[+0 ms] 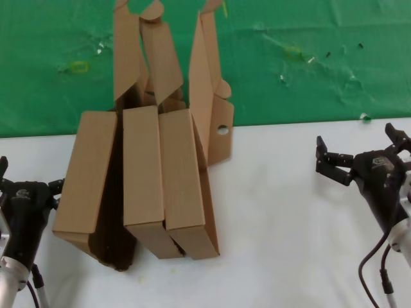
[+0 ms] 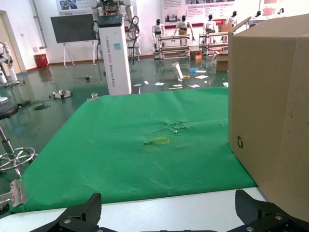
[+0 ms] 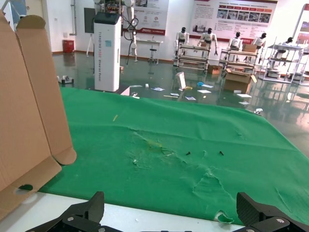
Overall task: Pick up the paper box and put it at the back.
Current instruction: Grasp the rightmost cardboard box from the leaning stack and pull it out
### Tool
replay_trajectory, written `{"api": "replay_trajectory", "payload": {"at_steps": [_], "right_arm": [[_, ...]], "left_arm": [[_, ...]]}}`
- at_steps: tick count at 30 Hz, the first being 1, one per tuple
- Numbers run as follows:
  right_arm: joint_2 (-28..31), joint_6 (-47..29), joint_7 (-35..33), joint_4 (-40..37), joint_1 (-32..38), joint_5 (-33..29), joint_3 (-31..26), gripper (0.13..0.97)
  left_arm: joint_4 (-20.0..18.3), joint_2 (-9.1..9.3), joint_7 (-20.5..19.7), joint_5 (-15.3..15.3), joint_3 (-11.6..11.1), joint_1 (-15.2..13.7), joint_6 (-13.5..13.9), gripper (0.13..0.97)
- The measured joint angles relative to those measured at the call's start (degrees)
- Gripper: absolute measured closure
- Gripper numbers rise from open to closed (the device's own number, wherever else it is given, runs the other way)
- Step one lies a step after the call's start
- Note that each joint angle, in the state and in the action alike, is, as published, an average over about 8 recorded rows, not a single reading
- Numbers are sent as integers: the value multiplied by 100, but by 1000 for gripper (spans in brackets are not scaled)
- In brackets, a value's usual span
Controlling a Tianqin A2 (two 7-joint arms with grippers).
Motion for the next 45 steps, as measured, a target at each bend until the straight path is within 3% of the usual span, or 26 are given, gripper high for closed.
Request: {"api": "replay_trajectory", "payload": {"at_steps": [27,36,45], "right_arm": [[58,-172,-98,238,-76,-9,97,129],[322,-902,-714,971,-276,33,473,129],[1442,-2345,-604,1046,-175,268,92,129]], "left_arm": [[0,0,0,0,0,0,0,132],[0,0,0,0,0,0,0,170],[0,0,0,0,0,0,0,282]]}}
